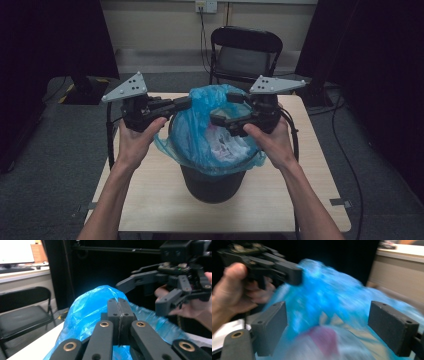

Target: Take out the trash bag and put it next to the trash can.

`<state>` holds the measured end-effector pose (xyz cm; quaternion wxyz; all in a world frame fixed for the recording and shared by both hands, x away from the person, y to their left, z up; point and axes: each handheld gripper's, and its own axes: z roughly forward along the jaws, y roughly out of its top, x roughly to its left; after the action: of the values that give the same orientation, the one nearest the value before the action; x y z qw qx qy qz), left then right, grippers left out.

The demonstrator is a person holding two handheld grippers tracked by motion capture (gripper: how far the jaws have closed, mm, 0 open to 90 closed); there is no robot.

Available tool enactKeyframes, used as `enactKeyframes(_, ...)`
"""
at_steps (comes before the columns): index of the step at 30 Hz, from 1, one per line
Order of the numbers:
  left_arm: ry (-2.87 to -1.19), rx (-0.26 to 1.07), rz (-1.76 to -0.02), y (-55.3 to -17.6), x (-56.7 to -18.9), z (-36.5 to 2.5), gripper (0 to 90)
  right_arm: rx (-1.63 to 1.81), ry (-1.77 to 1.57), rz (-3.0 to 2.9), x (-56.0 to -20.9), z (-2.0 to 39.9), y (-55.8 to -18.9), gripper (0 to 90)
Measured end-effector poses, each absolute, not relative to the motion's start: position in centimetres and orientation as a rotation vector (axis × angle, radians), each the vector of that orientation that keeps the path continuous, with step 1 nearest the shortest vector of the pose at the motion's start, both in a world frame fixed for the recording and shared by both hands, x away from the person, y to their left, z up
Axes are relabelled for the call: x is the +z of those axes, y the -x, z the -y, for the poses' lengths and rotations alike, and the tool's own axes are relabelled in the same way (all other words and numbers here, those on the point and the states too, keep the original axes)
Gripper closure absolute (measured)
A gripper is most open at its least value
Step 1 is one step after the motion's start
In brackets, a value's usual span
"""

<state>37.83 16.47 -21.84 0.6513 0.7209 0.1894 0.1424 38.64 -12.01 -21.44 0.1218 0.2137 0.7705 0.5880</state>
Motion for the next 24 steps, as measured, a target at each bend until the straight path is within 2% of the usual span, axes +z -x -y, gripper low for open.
enactKeyframes(4, -1.629, 0.310, -0.405, -37.7, -21.1, -16.0, 90.0, 1.723, -0.592, -2.266, -21.0, 10.4, -39.1, 14.8)
enactKeyframes(6, -1.605, 0.290, -0.391, -37.6, -20.8, -15.9, 90.0, 1.729, -0.581, -2.277, -21.1, 9.7, -39.3, 20.2)
enactKeyframes(8, -1.592, 0.277, -0.371, -37.4, -20.6, -15.9, 90.0, 1.722, -0.544, -2.311, -21.3, 9.2, -39.3, 36.3)
enactKeyframes(10, -1.573, 0.271, -0.367, -37.4, -20.6, -16.1, 90.0, 1.738, -0.509, -2.330, -21.6, 8.9, -39.2, 62.1)
enactKeyframes(12, -1.565, 0.253, -0.360, -37.5, -20.9, -16.3, 90.0, 1.746, -0.485, -2.326, -21.7, 8.9, -39.1, 79.1)
enactKeyframes(14, -1.536, 0.241, -0.367, -37.8, -21.4, -16.7, 90.0, 1.760, -0.462, -2.325, -21.7, 8.9, -39.1, 87.8)
enactKeyframes(15, -1.533, 0.243, -0.372, -37.9, -21.5, -16.8, 86.1, 1.774, -0.449, -2.314, -21.6, 9.0, -39.0, 89.3)
enactKeyframes(16, -1.529, 0.271, -0.398, -37.9, -21.7, -16.9, 78.3, 1.786, -0.439, -2.309, -21.5, 9.1, -38.9, 89.6)
enactKeyframes(17, -1.521, 0.322, -0.429, -37.9, -21.8, -16.9, 65.5, 1.814, -0.429, -2.289, -21.4, 9.3, -38.7, 89.8)
enactKeyframes(18, -1.508, 0.335, -0.419, -38.0, -22.0, -16.9, 48.1, 1.838, -0.420, -2.276, -21.2, 9.5, -38.6, 89.9)
enactKeyframes(19, -1.506, 0.295, -0.413, -38.2, -22.1, -17.0, 37.9, 1.831, -0.415, -2.269, -20.9, 9.6, -38.6, 90.0)
enactKeyframes(21, -1.525, 0.255, -0.387, -38.4, -22.4, -16.7, 25.0, 1.846, -0.418, -2.261, -20.4, 9.9, -38.7, 90.0)
enactKeyframes(24, -1.587, 0.236, -0.350, -38.5, -22.7, -16.0, 21.0, 1.855, -0.419, -2.260, -20.0, 10.0, -38.8, 90.0)
